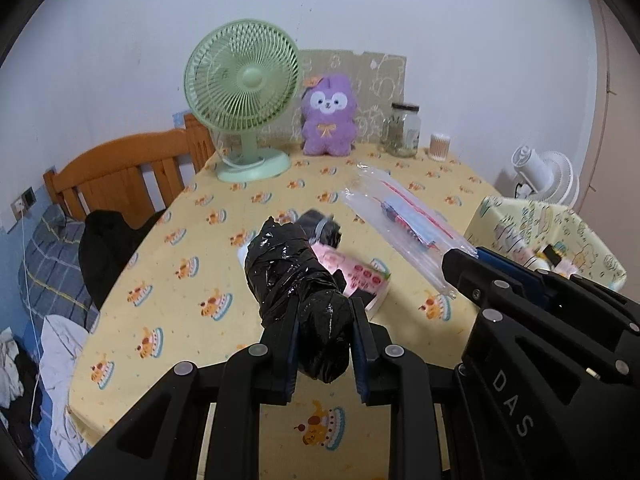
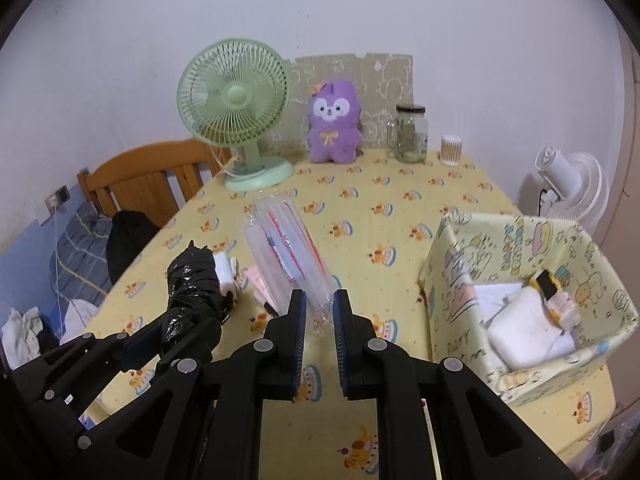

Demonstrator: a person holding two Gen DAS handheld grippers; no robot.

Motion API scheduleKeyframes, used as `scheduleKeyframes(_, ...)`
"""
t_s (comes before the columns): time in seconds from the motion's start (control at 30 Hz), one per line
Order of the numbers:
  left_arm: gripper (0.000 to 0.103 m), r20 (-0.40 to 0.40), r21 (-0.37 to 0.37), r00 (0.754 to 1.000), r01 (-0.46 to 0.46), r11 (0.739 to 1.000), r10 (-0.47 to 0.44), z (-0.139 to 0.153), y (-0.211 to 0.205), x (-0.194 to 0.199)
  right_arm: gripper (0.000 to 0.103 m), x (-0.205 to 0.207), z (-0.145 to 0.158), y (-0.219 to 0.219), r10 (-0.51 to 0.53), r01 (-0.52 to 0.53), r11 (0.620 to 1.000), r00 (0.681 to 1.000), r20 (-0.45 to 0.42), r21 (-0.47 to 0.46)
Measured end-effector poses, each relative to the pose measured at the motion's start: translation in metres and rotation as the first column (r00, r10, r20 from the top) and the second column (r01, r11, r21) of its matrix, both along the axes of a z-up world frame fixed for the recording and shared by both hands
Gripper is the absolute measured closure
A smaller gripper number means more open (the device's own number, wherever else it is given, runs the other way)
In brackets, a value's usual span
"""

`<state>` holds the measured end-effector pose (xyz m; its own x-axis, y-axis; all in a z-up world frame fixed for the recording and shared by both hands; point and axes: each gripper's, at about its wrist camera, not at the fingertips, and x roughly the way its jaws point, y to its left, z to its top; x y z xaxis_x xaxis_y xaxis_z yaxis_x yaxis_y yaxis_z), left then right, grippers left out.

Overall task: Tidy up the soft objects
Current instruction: 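Carry the black bag and straw bag with both tools over the yellow box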

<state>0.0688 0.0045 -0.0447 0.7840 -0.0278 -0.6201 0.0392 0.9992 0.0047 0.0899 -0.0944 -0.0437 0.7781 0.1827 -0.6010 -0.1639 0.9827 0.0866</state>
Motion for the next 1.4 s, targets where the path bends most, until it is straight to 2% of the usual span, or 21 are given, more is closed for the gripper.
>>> scheduleKeyframes(0.3,0.082,0.058,0.012,0.998,0.002,1.000,-0.002,0.028,-0.011,-0.008,0.086,-0.007,0.029,-0.010,0.010,-0.010,1.000,0.999,0.042,0.008)
scheduleKeyframes(0.63,0.082,0.104,0.026,0.994,0.017,1.000,-0.020,0.043,-0.031,-0.006,0.086,-0.006,0.046,-0.030,0.008,-0.009,1.000,0.998,0.063,0.017)
scheduleKeyframes(1.4,0.082,0.144,0.026,0.983,0.113,0.993,-0.115,0.051,-0.110,0.016,0.086,0.006,0.057,-0.113,-0.087,0.086,0.996,0.991,0.106,0.013)
